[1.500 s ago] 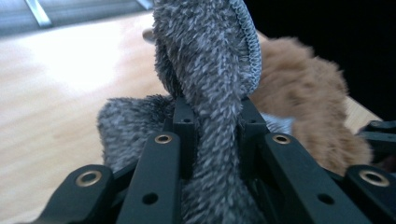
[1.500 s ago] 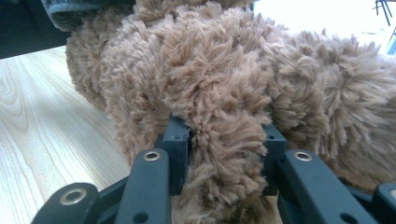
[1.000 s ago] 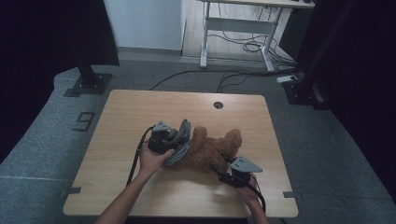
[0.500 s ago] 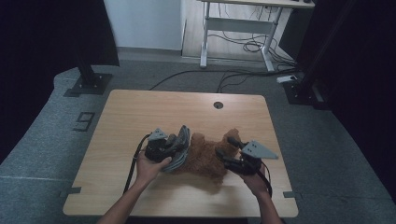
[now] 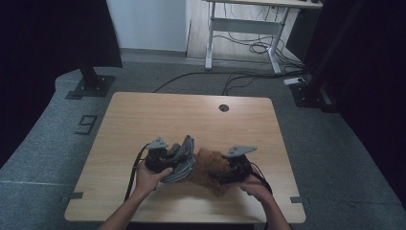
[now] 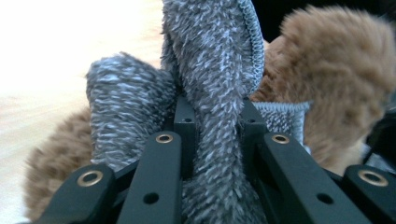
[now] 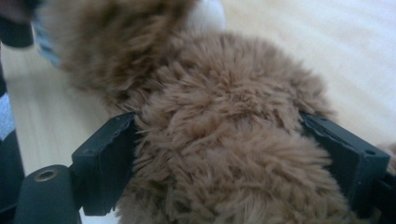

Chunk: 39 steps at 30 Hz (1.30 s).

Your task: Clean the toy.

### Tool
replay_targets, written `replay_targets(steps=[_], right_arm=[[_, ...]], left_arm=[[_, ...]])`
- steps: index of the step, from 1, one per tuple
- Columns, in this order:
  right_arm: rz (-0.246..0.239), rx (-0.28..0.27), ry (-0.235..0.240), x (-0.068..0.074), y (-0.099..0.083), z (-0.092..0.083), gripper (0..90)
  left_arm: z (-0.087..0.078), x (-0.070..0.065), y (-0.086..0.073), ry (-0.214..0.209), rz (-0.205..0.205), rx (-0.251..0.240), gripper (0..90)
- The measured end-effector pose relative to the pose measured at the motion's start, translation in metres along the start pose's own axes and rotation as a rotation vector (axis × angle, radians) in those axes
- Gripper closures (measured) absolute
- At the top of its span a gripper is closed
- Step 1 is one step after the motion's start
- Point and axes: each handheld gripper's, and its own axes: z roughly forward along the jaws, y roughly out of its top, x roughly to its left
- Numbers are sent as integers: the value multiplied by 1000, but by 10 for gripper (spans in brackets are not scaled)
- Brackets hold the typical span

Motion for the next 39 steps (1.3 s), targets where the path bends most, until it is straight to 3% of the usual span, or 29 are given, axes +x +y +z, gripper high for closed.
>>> replay_targets(steps=[5, 7, 10, 14, 18, 22, 28, 31, 32, 33, 36, 39], right_arm=[[-32, -33, -29, 13, -26, -1, 308], [-70, -62, -63, 17, -29, -1, 424], [-114, -88, -76, 17, -28, 0, 541], [-162, -126, -134, 14, -23, 6, 566], [-221, -166, -248, 7, -14, 19, 570], [-214, -200, -245, 1, -12, 26, 548], [-220, -237, -236, 5, -21, 22, 500], [-221, -253, -241, 10, -24, 22, 483], [-224, -255, -248, 12, -25, 22, 479], [-224, -255, -248, 12, -25, 22, 479], [-217, -269, -259, 13, -29, 22, 469], [-205, -272, -268, 11, -32, 20, 469]], left_arm=[[-5, -8, -9, -6, 23, 3, 756], [-4, -8, -8, 3, 25, 6, 756], [-1, -5, -1, 15, 18, 10, 755], [4, 5, 9, 49, 10, -5, 755], [7, 17, 14, 64, -22, -32, 754], [4, 18, 19, 49, -48, -44, 752], [9, -6, 46, 18, 6, -33, 749], [23, -27, 62, -14, 45, -22, 749], [35, -39, 68, -29, 67, -4, 748], [35, -39, 68, -29, 67, -4, 747], [64, -57, 70, -34, 99, 58, 742], [80, -60, 58, -11, 114, 80, 741]])
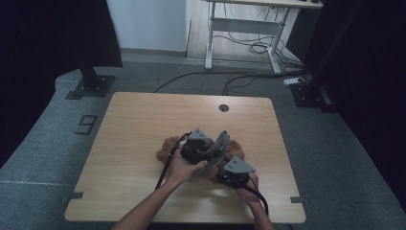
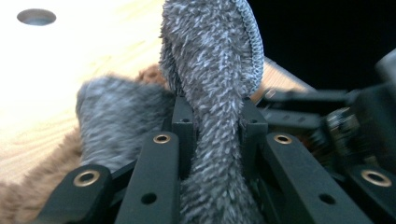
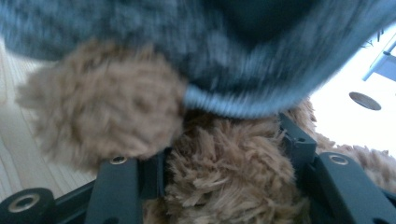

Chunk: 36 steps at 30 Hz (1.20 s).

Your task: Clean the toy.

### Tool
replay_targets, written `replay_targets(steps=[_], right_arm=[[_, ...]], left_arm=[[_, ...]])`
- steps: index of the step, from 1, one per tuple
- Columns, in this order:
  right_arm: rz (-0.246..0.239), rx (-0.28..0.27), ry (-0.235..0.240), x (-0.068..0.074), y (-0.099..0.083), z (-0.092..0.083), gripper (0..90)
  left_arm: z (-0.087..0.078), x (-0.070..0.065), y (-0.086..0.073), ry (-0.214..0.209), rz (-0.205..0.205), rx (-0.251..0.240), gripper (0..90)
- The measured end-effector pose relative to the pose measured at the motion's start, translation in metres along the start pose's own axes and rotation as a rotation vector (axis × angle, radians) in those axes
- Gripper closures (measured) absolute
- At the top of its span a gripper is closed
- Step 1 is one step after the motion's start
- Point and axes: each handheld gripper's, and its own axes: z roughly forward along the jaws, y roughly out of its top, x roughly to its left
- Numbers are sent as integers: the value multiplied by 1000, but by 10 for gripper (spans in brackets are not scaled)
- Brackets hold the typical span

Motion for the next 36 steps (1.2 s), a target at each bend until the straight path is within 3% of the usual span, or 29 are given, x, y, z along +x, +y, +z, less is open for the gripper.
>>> replay_targets(steps=[4, 10, 13, 17, 25, 29, 33, 36], right_arm=[[-9, -1, 1, 1, -3, -1, 483], [-5, -5, -1, 1, -4, 0, 488], [5, -11, 4, 1, -6, -1, 491], [-11, -7, 2, 4, -6, -2, 495], [3, -16, 2, 4, -9, -3, 494], [2, -27, -1, 4, -10, -2, 495], [-4, -35, -2, 2, -12, -1, 494], [5, -38, 1, 1, -13, -1, 493]], left_arm=[[-9, 14, -14, -2, -37, -39, 747], [-41, 39, -34, 85, -70, -51, 748], [-57, 52, -49, 70, -99, -68, 750], [-73, 60, -63, 56, -120, -109, 749], [-100, 77, -76, 105, -160, -158, 743], [-110, 87, -84, 135, -182, -163, 743], [-122, 100, -91, 196, -218, -162, 743], [-128, 103, -91, 203, -239, -166, 744]])
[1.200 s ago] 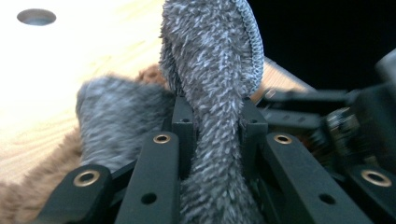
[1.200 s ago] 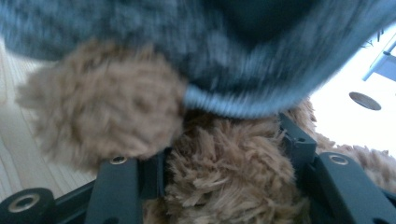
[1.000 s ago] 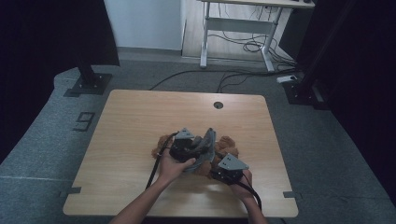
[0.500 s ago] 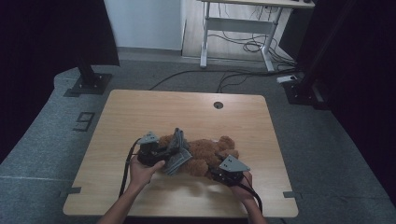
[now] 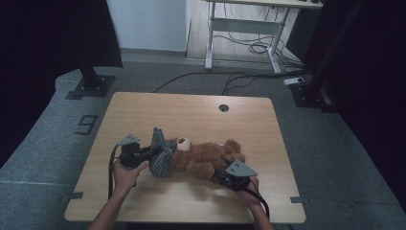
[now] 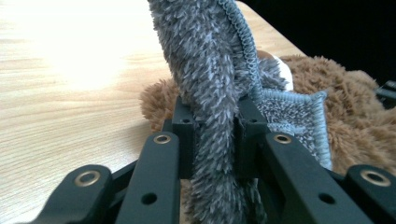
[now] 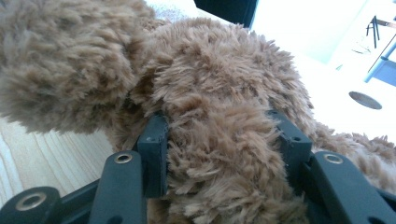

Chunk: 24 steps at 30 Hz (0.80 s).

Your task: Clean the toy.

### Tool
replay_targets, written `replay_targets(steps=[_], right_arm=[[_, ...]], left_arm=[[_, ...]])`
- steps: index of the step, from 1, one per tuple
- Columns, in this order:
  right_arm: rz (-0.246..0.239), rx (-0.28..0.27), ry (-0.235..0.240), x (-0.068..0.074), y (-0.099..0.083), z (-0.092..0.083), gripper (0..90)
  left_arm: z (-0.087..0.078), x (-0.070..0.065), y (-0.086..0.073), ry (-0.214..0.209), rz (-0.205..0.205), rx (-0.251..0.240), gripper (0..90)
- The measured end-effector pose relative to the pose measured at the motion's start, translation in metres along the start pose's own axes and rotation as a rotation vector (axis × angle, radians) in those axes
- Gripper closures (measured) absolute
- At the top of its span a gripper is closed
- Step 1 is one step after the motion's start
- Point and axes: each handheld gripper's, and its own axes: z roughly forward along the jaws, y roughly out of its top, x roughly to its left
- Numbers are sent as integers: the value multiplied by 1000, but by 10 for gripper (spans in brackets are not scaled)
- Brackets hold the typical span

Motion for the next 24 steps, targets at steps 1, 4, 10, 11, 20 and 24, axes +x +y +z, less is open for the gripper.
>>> replay_targets(steps=[1, 4, 10, 11, 20, 24], right_arm=[[4, -3, 0, 0, 0, 0, 493], [18, -9, -2, -2, -1, 1, 493], [27, -13, -9, -1, -2, 1, 492], [27, -15, -10, -1, -2, 1, 492], [41, -12, -13, -1, -5, -2, 491], [29, -4, -7, 0, -7, -2, 492]], left_arm=[[-1, -4, 2, -4, 9, -6, 745], [2, -23, 13, -30, 52, -19, 750], [36, -91, 41, -118, 188, 4, 751], [46, -103, 42, -137, 205, 20, 751], [115, -181, 18, -211, 359, 155, 751], [113, -167, 8, -204, 331, 155, 755]])
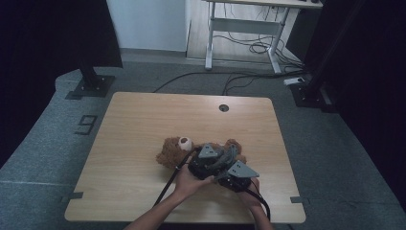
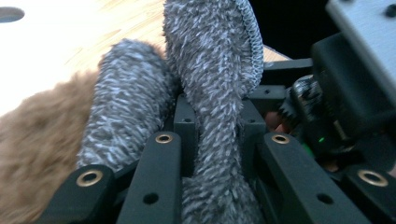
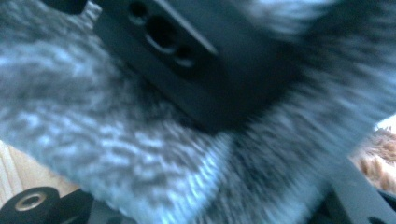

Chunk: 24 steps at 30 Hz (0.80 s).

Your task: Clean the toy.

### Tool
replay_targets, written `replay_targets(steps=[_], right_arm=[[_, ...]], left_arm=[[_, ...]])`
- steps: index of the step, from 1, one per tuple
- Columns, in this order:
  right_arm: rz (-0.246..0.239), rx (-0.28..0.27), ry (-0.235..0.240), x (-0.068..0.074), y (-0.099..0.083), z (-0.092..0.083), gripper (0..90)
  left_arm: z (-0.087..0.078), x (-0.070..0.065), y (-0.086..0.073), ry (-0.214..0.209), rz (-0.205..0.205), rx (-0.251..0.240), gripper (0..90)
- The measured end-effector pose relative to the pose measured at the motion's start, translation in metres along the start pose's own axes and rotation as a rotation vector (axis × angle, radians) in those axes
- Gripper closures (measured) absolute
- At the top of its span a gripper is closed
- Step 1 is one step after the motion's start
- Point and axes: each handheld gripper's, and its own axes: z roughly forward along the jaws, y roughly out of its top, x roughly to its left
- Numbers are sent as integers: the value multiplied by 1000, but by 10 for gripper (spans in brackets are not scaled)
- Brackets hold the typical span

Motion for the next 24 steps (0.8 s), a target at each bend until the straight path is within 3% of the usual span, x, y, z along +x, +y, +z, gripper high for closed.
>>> replay_targets(steps=[3, 9, 10, 12, 16, 24], right_arm=[[-20, 4, -4, 3, 2, 2, 494], [22, 0, 14, -4, 0, 2, 498], [29, -1, 13, -6, 0, 2, 499], [29, -2, 9, -7, 0, 2, 499], [17, -1, 9, -7, 0, 2, 499], [19, -1, 8, -7, 0, 2, 499]], left_arm=[[-12, 9, -9, 17, -20, -17, 757], [-35, 27, -21, 67, -56, -46, 757], [-44, 37, -27, 98, -74, -58, 756], [-51, 46, -32, 120, -91, -70, 756], [-68, 62, -41, 125, -135, -98, 755], [-99, 80, -49, 166, -177, -144, 752]])
